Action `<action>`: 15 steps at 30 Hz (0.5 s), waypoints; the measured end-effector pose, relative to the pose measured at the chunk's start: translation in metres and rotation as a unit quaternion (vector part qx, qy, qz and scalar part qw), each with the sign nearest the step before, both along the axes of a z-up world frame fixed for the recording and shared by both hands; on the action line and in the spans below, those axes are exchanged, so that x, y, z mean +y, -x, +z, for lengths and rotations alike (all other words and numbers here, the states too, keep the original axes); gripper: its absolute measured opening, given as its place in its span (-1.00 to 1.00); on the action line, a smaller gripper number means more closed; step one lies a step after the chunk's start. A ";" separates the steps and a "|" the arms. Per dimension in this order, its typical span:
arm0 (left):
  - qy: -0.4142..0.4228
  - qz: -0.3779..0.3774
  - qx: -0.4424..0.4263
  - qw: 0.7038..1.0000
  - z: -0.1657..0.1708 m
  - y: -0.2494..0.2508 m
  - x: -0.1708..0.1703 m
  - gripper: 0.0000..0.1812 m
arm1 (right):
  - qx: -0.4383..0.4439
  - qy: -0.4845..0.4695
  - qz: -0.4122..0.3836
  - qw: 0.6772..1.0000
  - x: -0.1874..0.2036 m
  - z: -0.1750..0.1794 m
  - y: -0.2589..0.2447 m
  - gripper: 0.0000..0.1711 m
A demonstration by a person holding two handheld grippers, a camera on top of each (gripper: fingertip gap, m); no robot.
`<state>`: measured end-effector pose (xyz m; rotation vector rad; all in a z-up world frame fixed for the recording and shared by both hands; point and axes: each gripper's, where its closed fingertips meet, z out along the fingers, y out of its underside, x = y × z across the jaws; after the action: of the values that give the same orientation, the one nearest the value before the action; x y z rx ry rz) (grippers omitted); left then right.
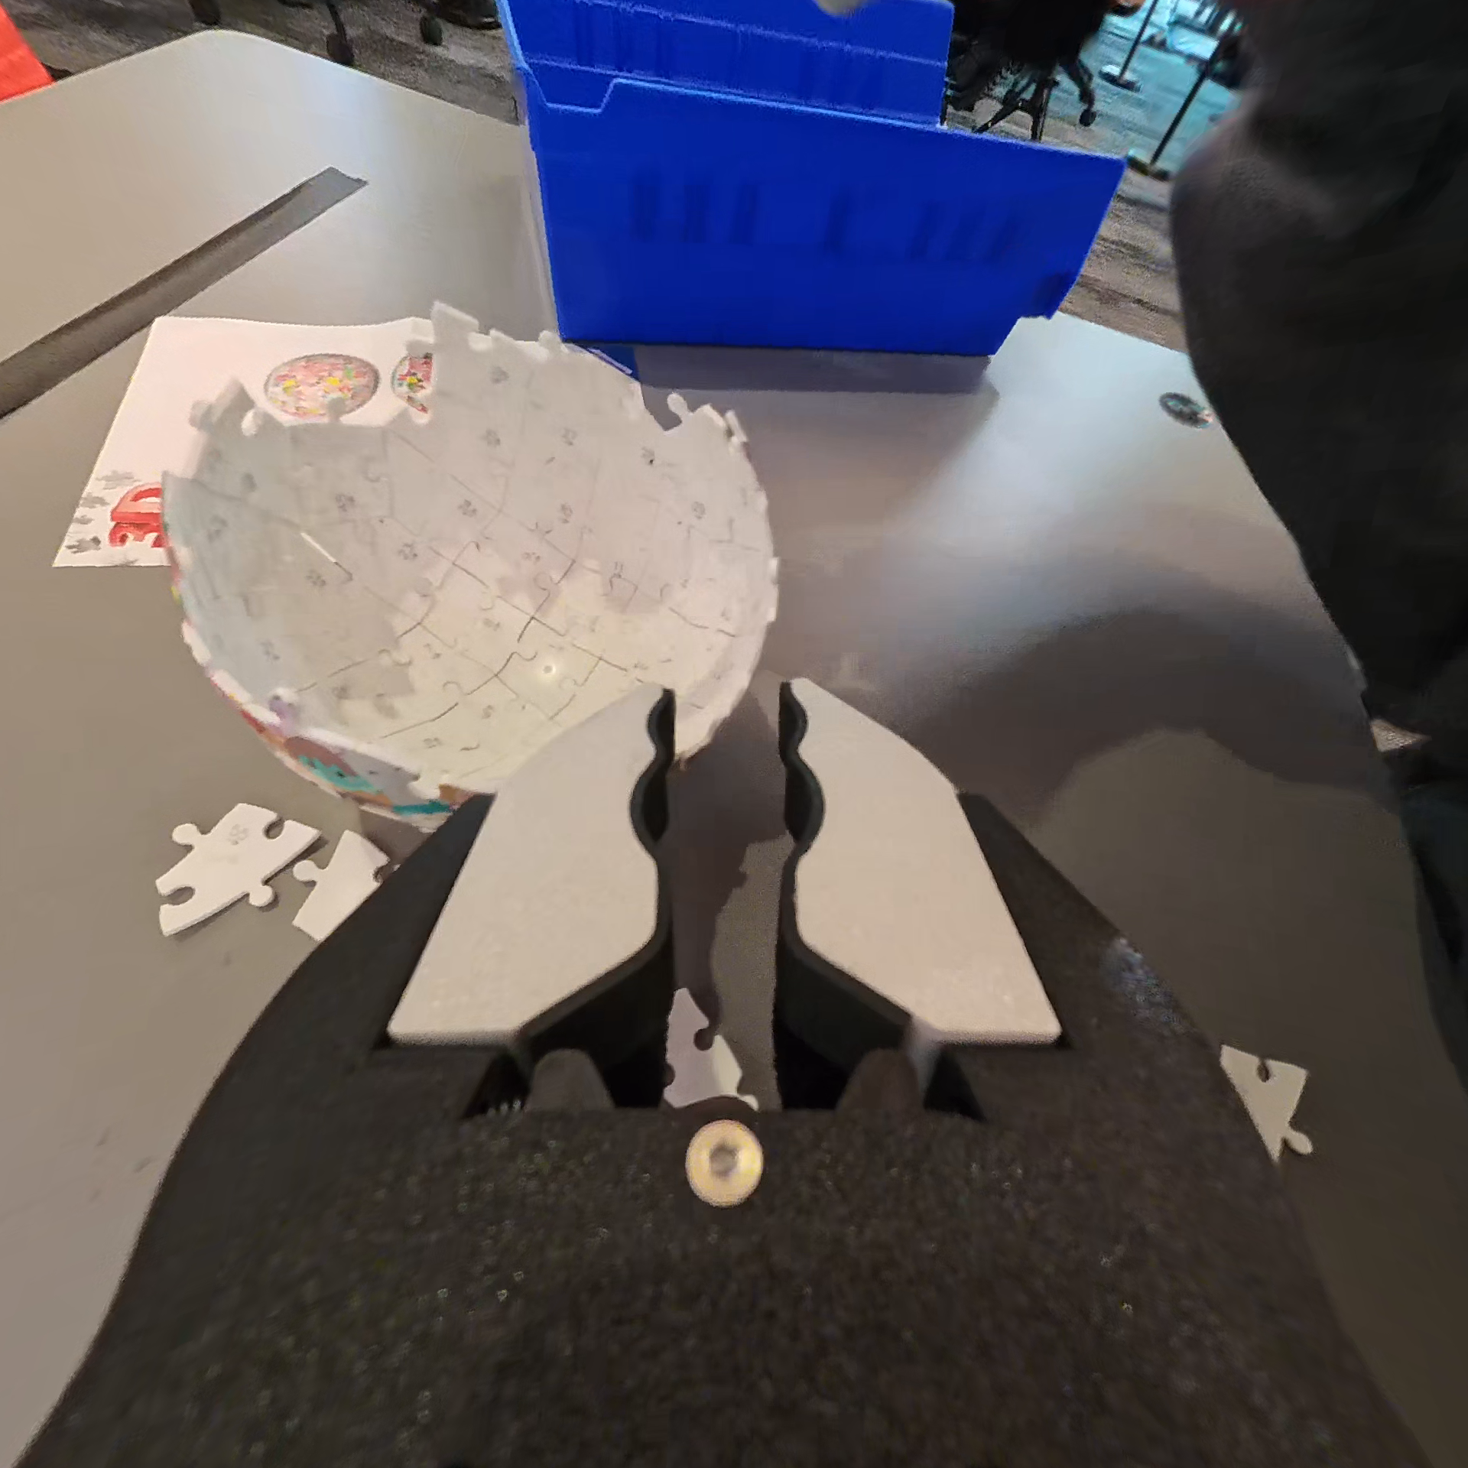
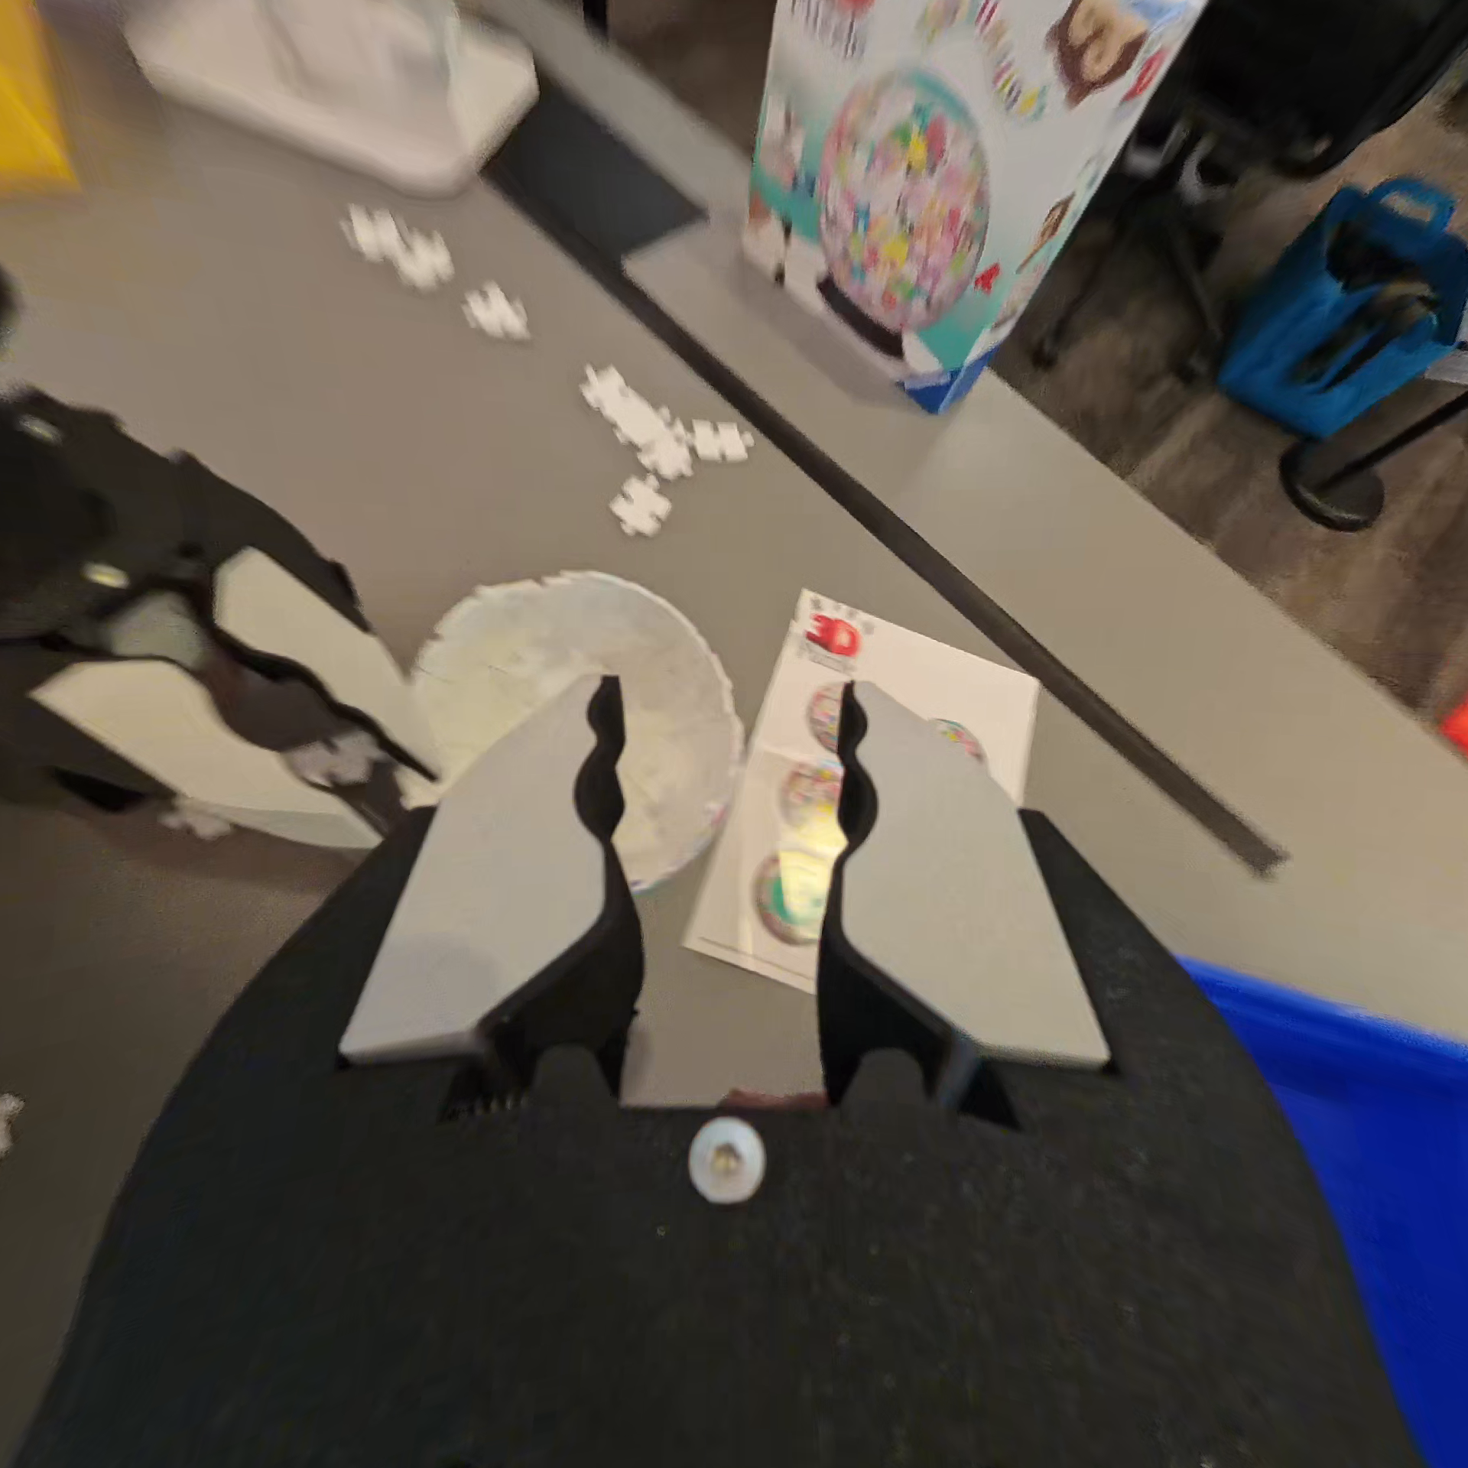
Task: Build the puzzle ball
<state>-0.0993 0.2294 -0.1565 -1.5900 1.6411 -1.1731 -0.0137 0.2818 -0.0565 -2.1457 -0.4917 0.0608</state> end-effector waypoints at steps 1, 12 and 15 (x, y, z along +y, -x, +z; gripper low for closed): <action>-0.002 0.001 0.000 1.000 0.001 0.001 0.001 -0.73 | 0.047 -0.028 -0.008 0.998 -0.012 0.000 0.004 -0.40; -0.014 0.064 0.012 0.998 0.039 0.064 0.003 -0.58 | 0.101 -0.121 -0.041 0.987 -0.113 -0.066 0.064 -0.25; -0.041 0.082 0.044 0.995 0.029 0.092 -0.014 -0.47 | 0.100 -0.137 -0.029 0.985 -0.128 -0.075 0.081 -0.24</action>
<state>-0.1911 0.2151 -0.1272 -1.7105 1.5575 -0.9528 -0.0946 0.1534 -0.1319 -1.8582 -0.3014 0.1657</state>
